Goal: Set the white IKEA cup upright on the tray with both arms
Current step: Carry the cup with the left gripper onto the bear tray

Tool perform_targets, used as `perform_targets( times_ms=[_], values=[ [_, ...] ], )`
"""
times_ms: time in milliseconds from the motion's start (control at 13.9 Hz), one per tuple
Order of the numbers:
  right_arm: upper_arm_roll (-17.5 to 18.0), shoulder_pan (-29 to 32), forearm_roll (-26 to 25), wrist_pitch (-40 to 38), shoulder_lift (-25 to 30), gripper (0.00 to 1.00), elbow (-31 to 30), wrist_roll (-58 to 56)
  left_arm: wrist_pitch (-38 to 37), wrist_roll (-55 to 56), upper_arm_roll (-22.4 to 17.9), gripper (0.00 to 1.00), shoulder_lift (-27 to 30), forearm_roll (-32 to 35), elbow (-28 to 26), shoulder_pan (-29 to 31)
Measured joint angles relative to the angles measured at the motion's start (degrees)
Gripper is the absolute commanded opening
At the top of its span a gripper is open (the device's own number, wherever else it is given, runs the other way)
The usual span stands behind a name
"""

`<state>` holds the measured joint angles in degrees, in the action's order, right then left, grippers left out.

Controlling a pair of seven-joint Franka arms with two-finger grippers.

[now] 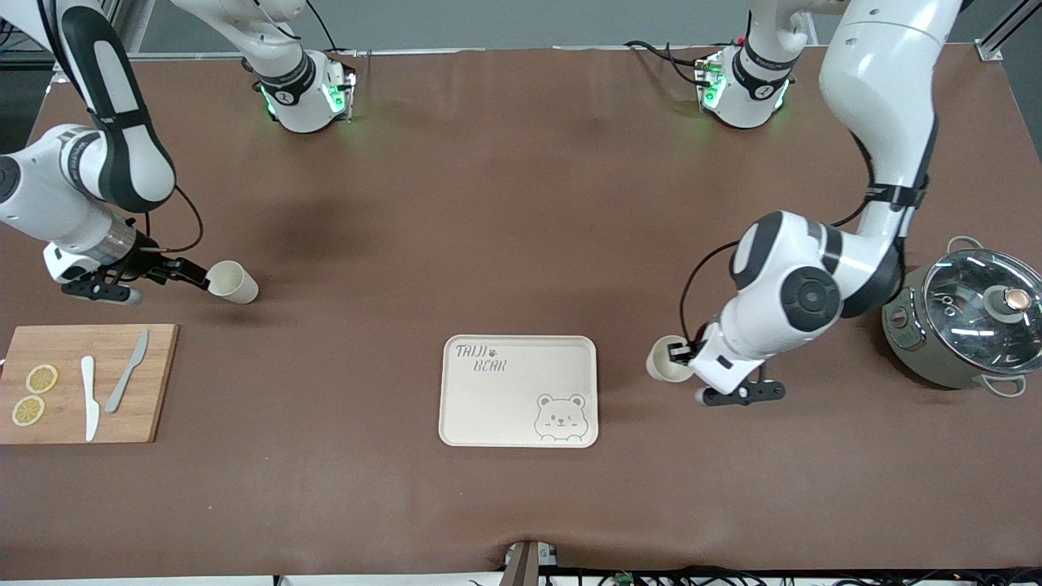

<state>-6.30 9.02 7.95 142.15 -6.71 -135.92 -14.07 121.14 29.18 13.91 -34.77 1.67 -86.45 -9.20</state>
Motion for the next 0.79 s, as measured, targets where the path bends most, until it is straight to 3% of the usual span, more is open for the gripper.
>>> perform_targets(
  times_ms=[143,287,359,574,789],
  values=[
    [0.33,-0.07,0.00,0.39,0.00,0.98,-2.01,-1.39,0.03,5.00,-0.06,0.00,-3.11,0.00,2.55,-2.05],
    [0.55,-0.15,0.00,0.41,0.00,0.79,-3.18,-2.78,0.38,8.59,-0.09,0.00,-6.49,0.00,5.38,-3.20],
    [0.56,-0.15,0.00,0.41,0.00,0.76,-3.66,-3.38,0.53,10.65,-0.12,0.00,-7.78,0.00,6.67,-3.83],
    [0.55,-0.15,0.00,0.45,0.00,0.54,-4.42,-3.78,2.90,18.38,-1.22,0.00,-9.21,0.00,8.59,-7.97],
    [0.55,-0.15,0.00,0.45,-0.01,0.47,-4.66,-4.39,7.10,22.08,-4.91,0.00,-10.16,0.00,8.67,-14.52]
  ],
)
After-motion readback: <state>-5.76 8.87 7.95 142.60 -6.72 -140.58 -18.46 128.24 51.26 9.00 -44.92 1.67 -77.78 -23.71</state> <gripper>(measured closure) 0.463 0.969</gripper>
